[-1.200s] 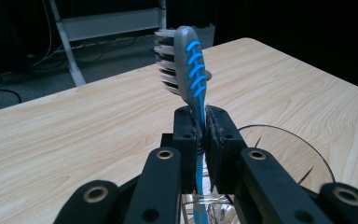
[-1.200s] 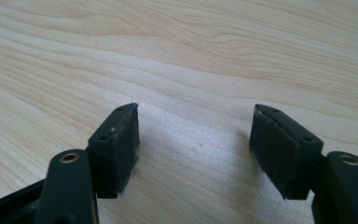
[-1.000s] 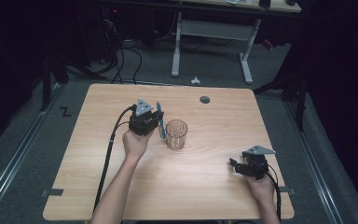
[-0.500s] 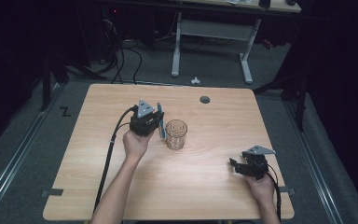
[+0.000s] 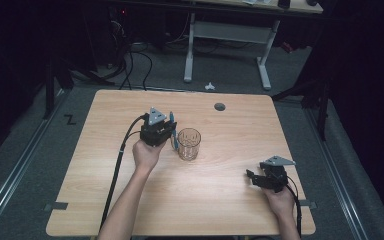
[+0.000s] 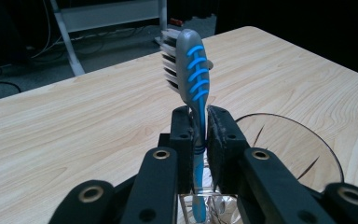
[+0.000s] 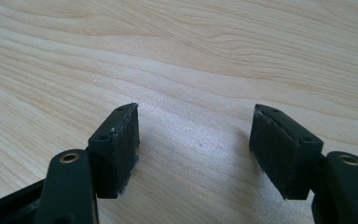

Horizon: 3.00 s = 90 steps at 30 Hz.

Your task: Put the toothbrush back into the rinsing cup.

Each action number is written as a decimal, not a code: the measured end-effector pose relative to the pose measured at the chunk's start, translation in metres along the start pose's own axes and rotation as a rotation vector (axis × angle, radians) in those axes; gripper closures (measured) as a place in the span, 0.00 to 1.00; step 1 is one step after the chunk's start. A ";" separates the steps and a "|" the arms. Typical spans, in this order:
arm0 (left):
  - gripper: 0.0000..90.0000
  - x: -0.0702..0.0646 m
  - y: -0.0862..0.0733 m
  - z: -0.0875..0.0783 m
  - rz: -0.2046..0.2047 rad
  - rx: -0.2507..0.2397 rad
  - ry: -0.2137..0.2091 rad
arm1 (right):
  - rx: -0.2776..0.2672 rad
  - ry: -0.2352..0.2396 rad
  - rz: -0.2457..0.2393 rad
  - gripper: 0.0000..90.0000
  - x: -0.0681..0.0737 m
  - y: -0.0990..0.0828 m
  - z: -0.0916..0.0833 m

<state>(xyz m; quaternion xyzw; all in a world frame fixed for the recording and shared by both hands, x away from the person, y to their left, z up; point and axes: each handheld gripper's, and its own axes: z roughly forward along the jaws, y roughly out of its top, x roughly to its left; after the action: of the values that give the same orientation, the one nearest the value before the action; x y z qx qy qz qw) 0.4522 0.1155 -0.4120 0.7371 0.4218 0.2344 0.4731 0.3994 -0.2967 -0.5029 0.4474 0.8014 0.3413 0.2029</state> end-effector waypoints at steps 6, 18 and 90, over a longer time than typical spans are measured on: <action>0.74 0.002 -0.001 0.001 -0.040 0.015 -0.019 | 0.000 0.000 0.000 0.37 0.000 0.000 0.000; 0.59 0.008 -0.009 -0.007 -0.084 0.019 -0.005 | 0.000 0.000 0.000 0.37 0.000 0.000 0.000; 0.57 0.008 -0.062 -0.059 -0.147 0.026 0.018 | 0.000 0.000 0.001 0.37 0.000 0.000 0.000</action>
<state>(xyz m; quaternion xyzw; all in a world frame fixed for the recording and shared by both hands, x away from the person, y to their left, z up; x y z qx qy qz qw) 0.3874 0.1638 -0.4415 0.7079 0.4822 0.2003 0.4756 0.3993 -0.2965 -0.5029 0.4481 0.8011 0.3412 0.2027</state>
